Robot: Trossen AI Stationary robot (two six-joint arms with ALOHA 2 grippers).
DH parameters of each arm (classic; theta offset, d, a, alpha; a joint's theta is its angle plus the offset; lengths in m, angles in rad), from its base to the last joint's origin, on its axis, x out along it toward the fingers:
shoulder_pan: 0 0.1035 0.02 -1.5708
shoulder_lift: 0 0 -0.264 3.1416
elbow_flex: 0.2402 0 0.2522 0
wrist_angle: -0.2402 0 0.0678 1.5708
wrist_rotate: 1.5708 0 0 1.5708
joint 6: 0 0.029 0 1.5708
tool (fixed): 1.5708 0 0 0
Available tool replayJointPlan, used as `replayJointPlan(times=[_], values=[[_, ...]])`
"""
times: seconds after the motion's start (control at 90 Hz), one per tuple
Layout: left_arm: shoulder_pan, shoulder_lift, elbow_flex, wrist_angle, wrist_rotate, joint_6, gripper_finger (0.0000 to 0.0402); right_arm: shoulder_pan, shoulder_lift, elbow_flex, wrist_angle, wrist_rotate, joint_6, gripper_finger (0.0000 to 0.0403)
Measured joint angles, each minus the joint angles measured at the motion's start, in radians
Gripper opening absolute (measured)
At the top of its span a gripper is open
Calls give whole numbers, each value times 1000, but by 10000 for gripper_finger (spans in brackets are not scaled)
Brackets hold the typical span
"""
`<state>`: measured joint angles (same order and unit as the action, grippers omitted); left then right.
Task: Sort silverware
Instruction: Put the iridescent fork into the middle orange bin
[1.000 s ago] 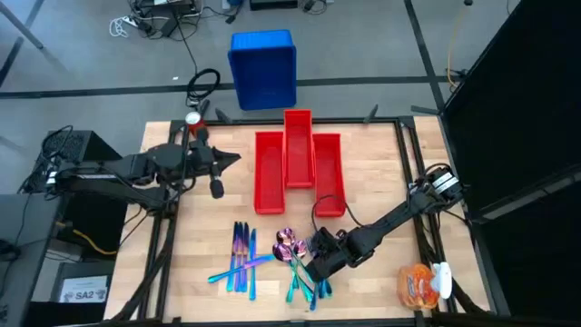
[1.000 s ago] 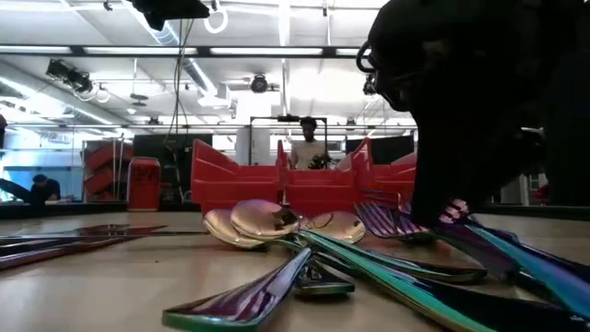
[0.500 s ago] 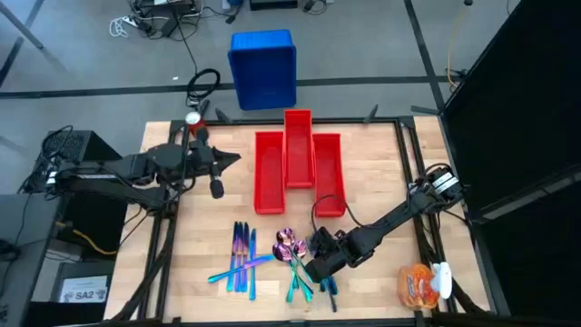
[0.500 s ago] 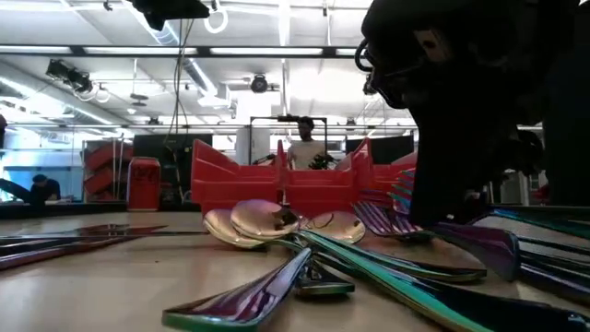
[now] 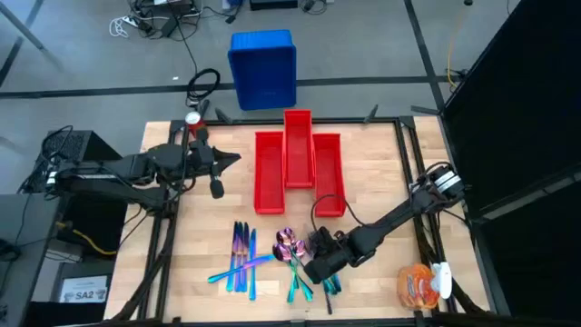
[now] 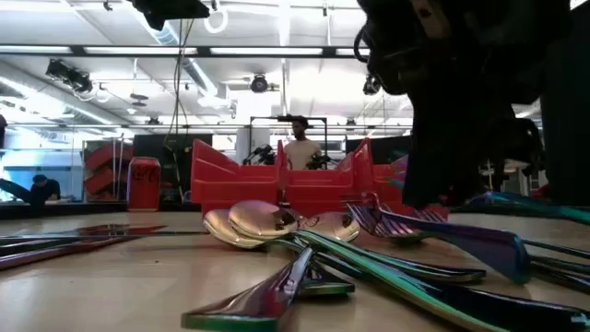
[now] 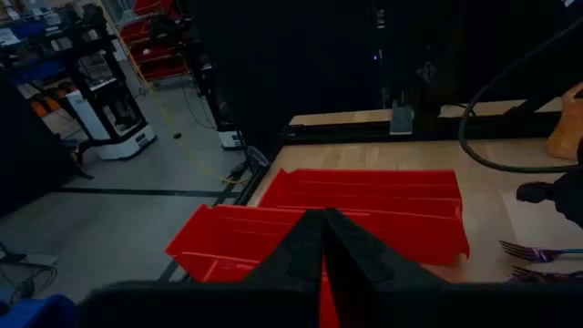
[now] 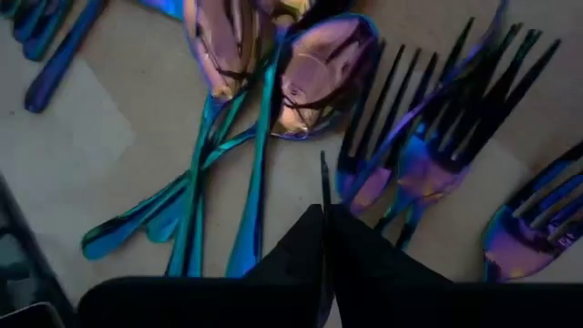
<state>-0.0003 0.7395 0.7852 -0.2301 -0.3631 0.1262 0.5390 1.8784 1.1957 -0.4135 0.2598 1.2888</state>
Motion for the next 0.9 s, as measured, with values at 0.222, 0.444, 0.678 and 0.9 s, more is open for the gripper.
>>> replayJointPlan(times=[0.222,0.444,0.678,0.9], values=[[0,0,0,1,0,0,0,16,-58,0,-6,38,-10,0],[0,0,0,1,0,0,0,24,-156,0,-14,108,-87,0],[0,0,0,1,0,0,0,18,-224,0,-15,158,-173,0],[0,0,0,1,0,0,0,-22,-307,0,18,164,-310,0]])
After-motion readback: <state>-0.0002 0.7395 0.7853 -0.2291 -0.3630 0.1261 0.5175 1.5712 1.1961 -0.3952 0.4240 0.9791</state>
